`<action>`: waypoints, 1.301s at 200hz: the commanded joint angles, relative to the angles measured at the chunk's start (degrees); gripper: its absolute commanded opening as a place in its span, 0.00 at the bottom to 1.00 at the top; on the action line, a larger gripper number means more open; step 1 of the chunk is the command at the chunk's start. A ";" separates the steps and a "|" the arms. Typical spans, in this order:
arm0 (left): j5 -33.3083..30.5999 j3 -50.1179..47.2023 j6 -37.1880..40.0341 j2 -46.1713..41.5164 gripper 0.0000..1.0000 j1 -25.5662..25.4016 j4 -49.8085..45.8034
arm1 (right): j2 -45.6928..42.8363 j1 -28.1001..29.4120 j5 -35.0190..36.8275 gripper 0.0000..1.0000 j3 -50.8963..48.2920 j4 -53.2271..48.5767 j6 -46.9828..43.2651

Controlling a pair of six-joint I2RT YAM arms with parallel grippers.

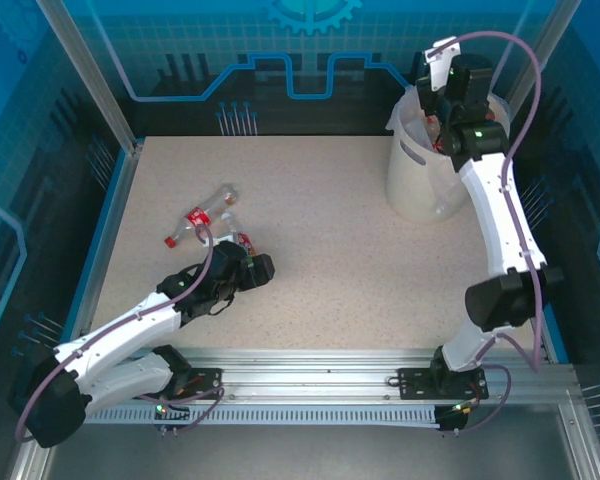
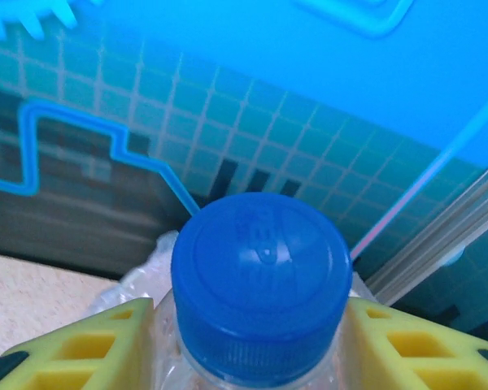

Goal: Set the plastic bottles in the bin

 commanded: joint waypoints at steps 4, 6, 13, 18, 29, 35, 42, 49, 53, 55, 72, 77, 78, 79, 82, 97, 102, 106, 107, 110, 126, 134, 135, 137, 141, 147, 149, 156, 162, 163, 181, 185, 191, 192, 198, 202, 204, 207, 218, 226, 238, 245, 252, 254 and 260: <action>-2.34 1.29 -1.35 -0.86 0.99 -0.38 -2.76 | 3.42 -2.44 2.66 0.30 3.10 -2.52 -2.46; -2.40 1.28 -1.38 -0.92 0.99 -0.33 -2.80 | 3.72 -2.50 2.67 0.30 3.11 -2.59 -2.46; -2.68 1.14 -1.45 -0.93 0.99 -0.48 -2.96 | 4.56 -2.80 2.77 0.29 3.14 -2.88 -2.46; -2.91 1.09 -1.48 -0.96 0.99 -0.45 -3.01 | 5.15 -3.01 2.82 0.29 3.11 -3.04 -2.45; -3.17 1.18 -1.44 -0.71 0.99 -0.41 -3.23 | 6.91 -3.66 2.45 0.28 3.93 -4.61 -2.03; -3.24 1.35 -1.36 -0.49 0.99 -0.42 -3.33 | 8.14 -4.05 2.37 0.28 5.20 -6.49 -1.60; -3.35 1.60 -1.18 -0.15 0.99 -0.46 -3.42 | 9.56 -4.33 2.23 0.28 6.82 -8.63 -1.24; -3.45 1.86 -1.05 0.23 0.99 -0.45 -3.70 | 11.27 -4.58 2.14 0.28 8.36 -10.51 -1.03; -3.49 2.03 -0.97 0.47 0.99 -0.48 -3.80 | 12.01 -4.79 2.00 0.28 9.36 -11.63 -0.91; -3.50 2.12 -0.89 0.63 0.99 -0.51 -3.81 | 12.50 -4.84 1.92 0.28 9.86 -12.21 -0.82; -3.43 2.67 -0.52 1.66 0.99 -0.54 -3.99 | 16.68 -5.54 0.97 0.28 14.39 -16.89 -0.10; -3.45 2.80 -0.47 1.95 0.99 -0.53 -3.95 | 17.87 -5.73 0.70 0.28 15.81 -18.10 0.06; -3.39 2.78 -0.45 1.99 0.99 -0.56 -3.92 | 18.11 -5.76 0.62 0.28 16.10 -18.37 0.07; -3.45 2.82 -0.44 2.05 0.99 -0.57 -3.87 | 18.23 -5.73 0.62 0.28 16.33 -18.59 0.12; -3.38 2.85 -0.43 2.17 0.99 -0.53 -3.86 | 19.01 -5.88 0.55 0.29 16.97 -19.25 0.18; -3.22 2.95 -0.43 2.72 0.99 -0.58 -3.40 | 21.96 -6.20 0.29 0.29 19.70 -21.07 0.28; -3.15 2.94 -0.50 2.86 0.99 -0.57 -3.31 | 22.49 -6.34 0.21 0.29 20.10 -21.19 0.40; -3.16 2.93 -0.49 2.90 0.99 -0.52 -3.30 | 23.00 -6.45 0.04 0.30 20.14 -21.06 0.49; -3.15 2.94 -0.50 2.90 0.99 -0.55 -3.29 | 23.05 -6.47 -0.02 0.30 20.20 -21.04 0.49; -3.15 2.93 -0.58 2.97 0.99 -0.54 -3.16 | 23.31 -6.50 -0.13 0.30 20.14 -20.94 0.60; -3.22 2.74 -0.73 2.98 0.99 -0.55 -3.02 | 24.06 -6.70 -0.69 0.30 20.18 -20.67 1.18; -3.33 2.74 -0.77 2.95 0.99 -0.53 -3.22 | 23.86 -6.76 -0.90 0.30 20.04 -20.66 1.22; -3.33 2.75 -0.77 2.97 0.99 -0.51 -3.25 | 23.83 -6.76 -0.92 0.30 20.06 -20.62 1.22; -3.37 2.76 -0.78 2.97 0.99 -0.56 -3.32 | 23.63 -6.70 -0.95 0.30 20.03 -20.65 1.29; -3.33 2.73 -0.82 2.97 0.99 -0.57 -3.30 | 23.24 -6.76 -1.10 0.30 19.95 -20.53 1.38; -3.40 2.70 -0.78 2.91 0.99 -0.56 -3.37 | 22.43 -6.71 -1.36 0.30 19.69 -20.28 1.50; -3.43 2.68 -0.82 2.91 0.99 -0.55 -3.44 | 22.05 -6.71 -1.45 0.30 19.61 -20.08 1.54; -3.50 2.66 -0.78 2.91 0.99 -0.58 -3.43 | 20.82 -6.60 -1.77 0.30 19.32 -19.67 1.58; -3.60 2.63 -0.78 2.91 0.99 -0.54 -3.36 | 19.68 -6.65 -2.08 0.30 19.12 -19.33 1.63; -3.59 2.61 -0.78 2.95 0.99 -0.56 -3.37 | 19.45 -6.62 -2.09 0.30 19.07 -19.29 1.61; -3.71 2.59 -0.60 3.52 0.99 -0.55 -2.55 | 15.77 -6.57 -2.82 0.30 18.57 -18.62 1.62; -3.68 2.59 -0.56 3.69 0.99 -0.58 -2.42 | 15.02 -6.54 -3.03 0.30 18.37 -18.48 1.60; -3.66 2.67 -0.53 4.15 0.99 -0.55 -2.09 | 14.04 -6.48 -3.37 0.30 18.01 -18.37 1.58; -3.63 2.67 -0.48 4.23 0.99 -0.57 -2.03 | 13.91 -6.49 -3.39 0.30 17.94 -18.37 1.58; -3.51 2.80 -0.31 4.67 0.99 -0.57 -1.84 | 12.86 -6.43 -3.50 0.30 17.75 -18.45 1.35; -3.44 3.00 -0.23 5.01 0.99 -0.51 -1.75 | 12.33 -6.30 -3.38 0.30 17.71 -18.61 1.04; -3.49 3.04 -0.14 5.15 0.99 -0.56 -1.76 | 12.10 -6.25 -3.30 0.30 17.66 -18.74 0.85; -3.44 3.25 0.03 5.39 0.99 -0.58 -1.75 | 11.71 -6.13 -3.09 0.30 17.62 -18.93 0.47; -3.33 3.88 0.48 6.08 0.99 -0.57 -1.97 | 10.65 -5.93 -1.93 0.31 17.45 -19.63 -0.98; -3.24 4.24 0.84 6.39 0.99 -0.52 -2.20 | 10.03 -5.85 -1.21 0.31 16.92 -19.93 -2.02; -3.25 4.51 1.20 6.44 0.99 -0.51 -2.35 | 9.02 -5.91 -0.55 0.32 15.86 -20.14 -3.27; -3.41 4.63 1.32 6.43 0.99 -0.56 -2.43 | 8.62 -5.87 -0.29 0.32 15.25 -20.26 -4.08; -3.54 4.55 1.45 6.32 0.99 -0.55 -2.56 | 8.36 -5.93 0.04 0.33 14.71 -20.49 -4.66; -3.51 4.47 1.43 6.22 0.99 -0.57 -2.57 | 8.29 -5.94 0.04 0.33 14.63 -20.55 -4.79; -3.61 4.52 1.42 6.14 0.99 -0.58 -2.53 | 8.12 -5.89 0.10 0.33 14.07 -20.66 -5.31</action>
